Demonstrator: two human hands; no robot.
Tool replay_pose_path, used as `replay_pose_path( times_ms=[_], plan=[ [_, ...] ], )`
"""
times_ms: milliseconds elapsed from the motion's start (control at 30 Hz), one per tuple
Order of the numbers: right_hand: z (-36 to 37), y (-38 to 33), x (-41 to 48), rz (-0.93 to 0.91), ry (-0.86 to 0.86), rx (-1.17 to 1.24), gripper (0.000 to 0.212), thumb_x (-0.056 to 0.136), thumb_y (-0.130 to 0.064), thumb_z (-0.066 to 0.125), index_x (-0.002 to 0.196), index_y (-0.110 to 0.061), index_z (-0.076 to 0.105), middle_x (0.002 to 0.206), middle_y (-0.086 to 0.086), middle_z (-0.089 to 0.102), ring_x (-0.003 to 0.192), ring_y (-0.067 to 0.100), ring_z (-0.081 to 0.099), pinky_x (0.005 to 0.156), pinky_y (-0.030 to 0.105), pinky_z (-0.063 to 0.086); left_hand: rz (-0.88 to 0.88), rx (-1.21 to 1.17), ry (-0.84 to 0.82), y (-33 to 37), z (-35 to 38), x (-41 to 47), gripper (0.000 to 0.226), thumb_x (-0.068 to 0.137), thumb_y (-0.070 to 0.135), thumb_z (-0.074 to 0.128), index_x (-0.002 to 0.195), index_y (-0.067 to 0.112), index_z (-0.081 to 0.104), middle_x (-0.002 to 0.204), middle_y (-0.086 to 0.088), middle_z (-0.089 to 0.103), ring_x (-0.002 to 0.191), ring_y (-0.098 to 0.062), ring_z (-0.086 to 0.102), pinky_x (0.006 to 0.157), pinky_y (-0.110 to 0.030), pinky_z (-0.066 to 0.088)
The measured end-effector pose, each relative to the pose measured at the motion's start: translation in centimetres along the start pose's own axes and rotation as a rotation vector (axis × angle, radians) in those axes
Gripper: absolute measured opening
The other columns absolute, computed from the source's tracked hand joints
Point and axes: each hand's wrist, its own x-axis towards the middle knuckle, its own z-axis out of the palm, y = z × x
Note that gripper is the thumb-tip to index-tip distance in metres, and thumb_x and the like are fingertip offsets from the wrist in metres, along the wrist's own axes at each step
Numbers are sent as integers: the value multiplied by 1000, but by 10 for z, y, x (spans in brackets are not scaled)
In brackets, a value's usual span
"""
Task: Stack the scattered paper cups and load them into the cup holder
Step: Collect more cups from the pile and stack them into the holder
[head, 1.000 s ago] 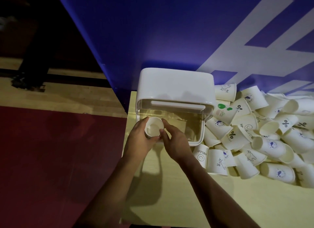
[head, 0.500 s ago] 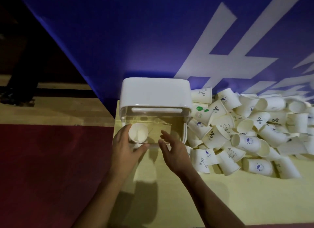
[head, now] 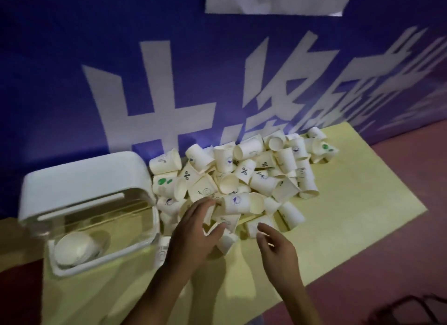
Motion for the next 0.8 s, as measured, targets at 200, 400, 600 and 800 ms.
replay_pose_path(
  times_ms=[200, 400, 600, 800],
  plan=[
    [-106, 42, 72, 58, 80, 51, 26, 99, -17, 65, 124, -19, 72, 114, -14, 72, 94, -16, 63, 73, 2, 45, 32, 77, -57, 72, 97, 65, 60, 88, 54, 71, 140, 30, 55, 142, 15, 56, 127, -4, 53, 99, -26, 50],
    [-190, 82, 149, 69, 51, 32, 28, 101, -21, 62, 127, -20, 70, 118, -11, 71, 94, -17, 62, 72, 0, 44, 20, 161, -41, 137, 188, 139, 59, 90, 52, 69, 142, 29, 51, 142, 13, 55, 123, -5, 53, 90, -23, 45],
    [-229, 97, 204, 85, 19, 30, 28, 100, -19, 63, 126, -20, 72, 115, -11, 73, 98, -6, 65, 71, 1, 45, -105, 253, 97, 158, 231, 228, 79, 85, 48, 77, 149, 20, 39, 153, 0, 43, 135, -21, 47, 96, -36, 49],
    [-233, 101, 237, 93, -13, 59, 28, 99, -20, 64, 126, -21, 71, 116, -15, 72, 100, -5, 66, 72, 2, 45, -276, 485, 46, 140, 250, 296, 87, 82, 52, 80, 149, 20, 34, 149, -9, 44, 129, -30, 50, 98, -44, 51]
  ],
)
